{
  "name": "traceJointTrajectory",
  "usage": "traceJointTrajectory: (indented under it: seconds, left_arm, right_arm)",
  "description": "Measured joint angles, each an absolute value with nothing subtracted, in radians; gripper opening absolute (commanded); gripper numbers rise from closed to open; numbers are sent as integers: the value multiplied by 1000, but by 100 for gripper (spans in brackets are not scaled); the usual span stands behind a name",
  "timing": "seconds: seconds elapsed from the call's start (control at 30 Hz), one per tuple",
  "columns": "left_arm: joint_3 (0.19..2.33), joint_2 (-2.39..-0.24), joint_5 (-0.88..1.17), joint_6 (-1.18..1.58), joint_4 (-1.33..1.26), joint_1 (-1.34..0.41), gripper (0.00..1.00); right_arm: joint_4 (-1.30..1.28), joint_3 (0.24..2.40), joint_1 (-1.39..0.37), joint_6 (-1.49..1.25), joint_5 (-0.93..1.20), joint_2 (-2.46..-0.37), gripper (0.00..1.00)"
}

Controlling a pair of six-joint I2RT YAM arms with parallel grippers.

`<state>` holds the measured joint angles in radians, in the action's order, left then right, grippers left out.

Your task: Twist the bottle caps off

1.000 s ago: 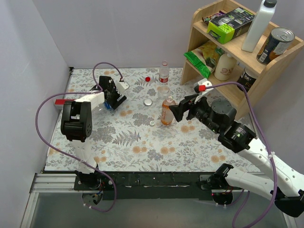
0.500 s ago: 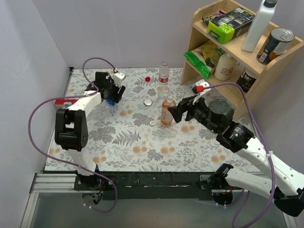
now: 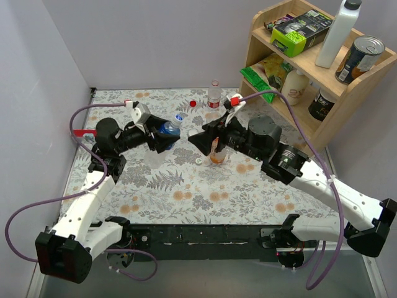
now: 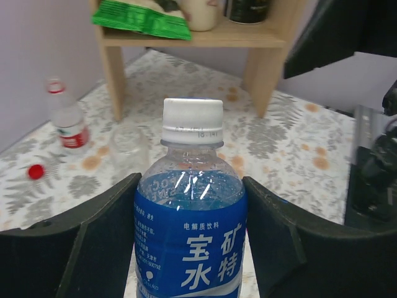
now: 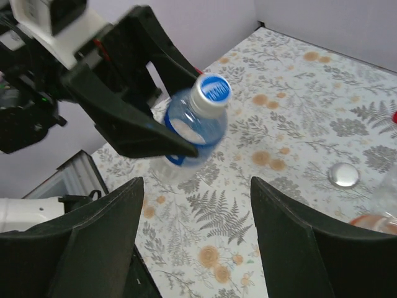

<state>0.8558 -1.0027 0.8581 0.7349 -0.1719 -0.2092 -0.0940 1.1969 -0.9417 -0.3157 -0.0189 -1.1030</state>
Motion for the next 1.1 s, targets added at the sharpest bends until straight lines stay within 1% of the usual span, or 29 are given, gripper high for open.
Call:
traceJointTrajectory:
  seconds: [0.1,0.27,0.5,0.7,0.97,1.1]
  left_arm:
    - [786,-992,884,771,-199,-268,48]
    - [707,-974,845,785,-200,-369,47]
    - [695,-918,767,792,-210,-459,47]
    - [692,-905,746,801,-225,-488,46]
    - [674,-905,746,809,-241,-493,46]
    - [673,-905,748,809,-242,-498,46]
  right_arm:
    - [-63,1232,-982,-339,-17,-1157,75]
    - [-51,1261,-1003,-378,-36,-1214,75]
    - [-41,1148,-1003,-456,-81,-1170,73]
    - [-47,1121,-1002,-485,-102,-1144,67]
    - [36,1069,-994,-524,-68,-1124,59]
    - [59,1051,-987,-540,-49,-1125,51]
